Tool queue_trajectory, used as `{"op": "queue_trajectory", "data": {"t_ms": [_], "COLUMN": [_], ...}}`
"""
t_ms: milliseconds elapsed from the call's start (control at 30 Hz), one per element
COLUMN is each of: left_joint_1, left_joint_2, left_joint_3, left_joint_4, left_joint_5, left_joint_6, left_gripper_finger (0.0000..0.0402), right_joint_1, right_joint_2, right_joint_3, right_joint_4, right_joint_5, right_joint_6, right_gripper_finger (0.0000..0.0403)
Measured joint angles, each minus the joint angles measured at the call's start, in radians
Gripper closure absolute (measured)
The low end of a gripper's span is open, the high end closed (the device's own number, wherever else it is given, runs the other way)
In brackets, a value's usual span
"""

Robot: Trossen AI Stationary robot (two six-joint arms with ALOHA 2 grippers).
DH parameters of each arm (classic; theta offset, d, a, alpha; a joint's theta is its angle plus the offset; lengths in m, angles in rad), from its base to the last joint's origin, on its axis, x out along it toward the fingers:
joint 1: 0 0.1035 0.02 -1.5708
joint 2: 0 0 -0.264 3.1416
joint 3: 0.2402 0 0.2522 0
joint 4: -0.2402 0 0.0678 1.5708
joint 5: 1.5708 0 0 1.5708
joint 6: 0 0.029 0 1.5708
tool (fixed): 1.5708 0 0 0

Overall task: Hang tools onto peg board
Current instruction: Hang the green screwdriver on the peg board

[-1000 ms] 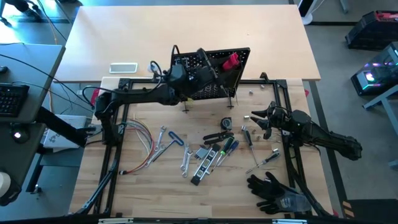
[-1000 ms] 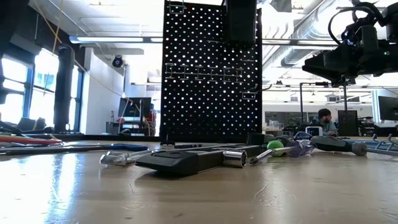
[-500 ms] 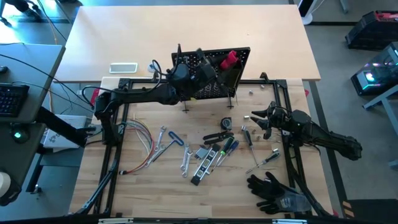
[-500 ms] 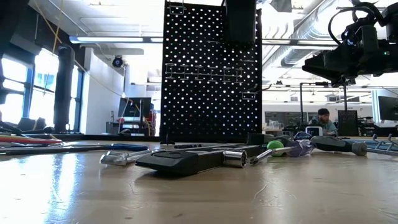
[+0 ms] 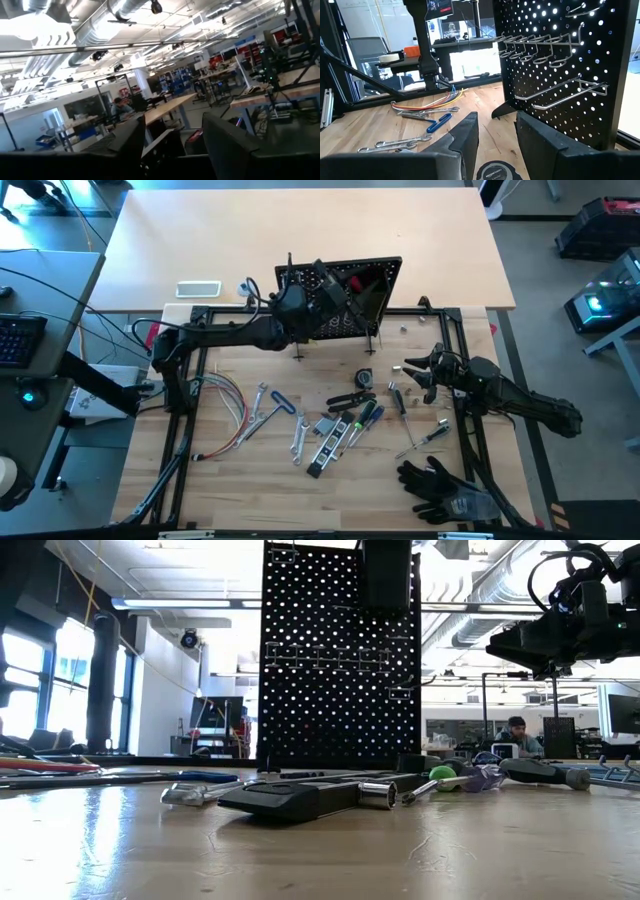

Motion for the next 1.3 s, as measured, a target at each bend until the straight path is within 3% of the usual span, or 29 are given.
{"op": "queue_trajectory", "data": {"t_ms": [400,567,967,1300], "left_joint_1": [-0.083,-0.133,-0.305,-0.394], "left_joint_2": [-0.052,-0.087,-0.182,-0.213], "left_joint_3": [-0.002,-0.002,-0.002,-0.003], "left_joint_4": [0.000,-0.072,-0.523,-0.933], "left_joint_5": [-0.001,-0.009,-0.013,-0.013], "left_joint_6": [0.131,0.185,0.131,-0.056], "left_gripper_finger": [0.0214,0.0213,0.0213,0.0213], "right_joint_1": [0.000,0.000,0.000,0.000], "right_joint_2": [0.000,0.000,0.000,0.000], "right_joint_3": [0.000,0.000,0.000,-0.001], "right_joint_4": [0.000,0.000,0.000,0.059], "right_joint_5": [0.000,0.000,0.000,0.000], "right_joint_6": [0.000,0.000,0.000,0.000], "right_gripper_finger": [0.0275,0.0275,0.0275,0.0275]}}
